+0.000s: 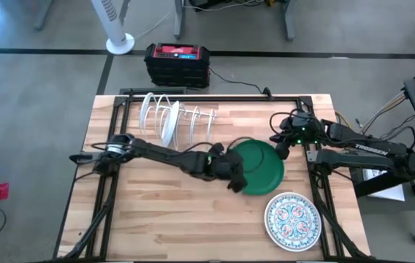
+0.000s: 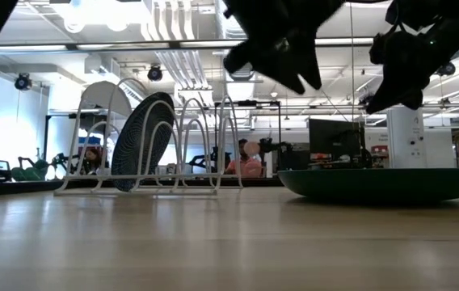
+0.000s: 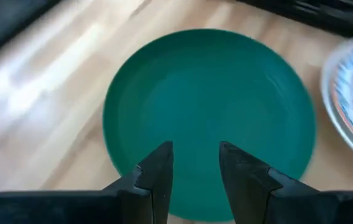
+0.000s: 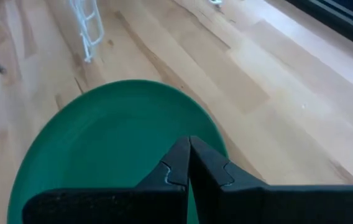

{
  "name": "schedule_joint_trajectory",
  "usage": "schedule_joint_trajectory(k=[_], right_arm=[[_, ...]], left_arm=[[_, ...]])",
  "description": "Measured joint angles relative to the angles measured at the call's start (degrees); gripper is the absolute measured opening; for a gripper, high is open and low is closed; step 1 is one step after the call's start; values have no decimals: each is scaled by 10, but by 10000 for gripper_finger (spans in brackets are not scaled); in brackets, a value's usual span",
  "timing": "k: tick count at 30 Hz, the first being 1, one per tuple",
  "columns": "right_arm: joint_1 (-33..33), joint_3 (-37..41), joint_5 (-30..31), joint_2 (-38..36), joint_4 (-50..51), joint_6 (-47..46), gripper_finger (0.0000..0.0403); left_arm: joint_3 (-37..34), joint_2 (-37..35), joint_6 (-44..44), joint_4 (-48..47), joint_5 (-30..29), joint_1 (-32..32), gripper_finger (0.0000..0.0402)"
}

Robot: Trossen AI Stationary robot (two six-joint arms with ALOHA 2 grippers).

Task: Sort dishes
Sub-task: Put the green plate in the dish rack

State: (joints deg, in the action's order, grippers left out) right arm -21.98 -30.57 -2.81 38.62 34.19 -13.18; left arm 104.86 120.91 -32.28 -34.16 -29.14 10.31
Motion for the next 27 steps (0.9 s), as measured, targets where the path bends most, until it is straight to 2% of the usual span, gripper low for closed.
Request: schedule_joint_trajectory(k=[6, 10, 18, 27], right_arm=[[0, 0, 13, -1, 5, -11, 0], [0, 3, 30, 9, 15, -15, 0], [1, 3, 30, 12, 10, -13, 0], [1, 3, 30, 12, 7, -13, 0]], left_arm=[[0, 33, -112, -2, 4, -40, 119], [1, 57, -158, -7, 29, -67, 119], [5, 85, -165, -19, 101, -102, 119], [5, 89, -159, -29, 94, -108, 119]])
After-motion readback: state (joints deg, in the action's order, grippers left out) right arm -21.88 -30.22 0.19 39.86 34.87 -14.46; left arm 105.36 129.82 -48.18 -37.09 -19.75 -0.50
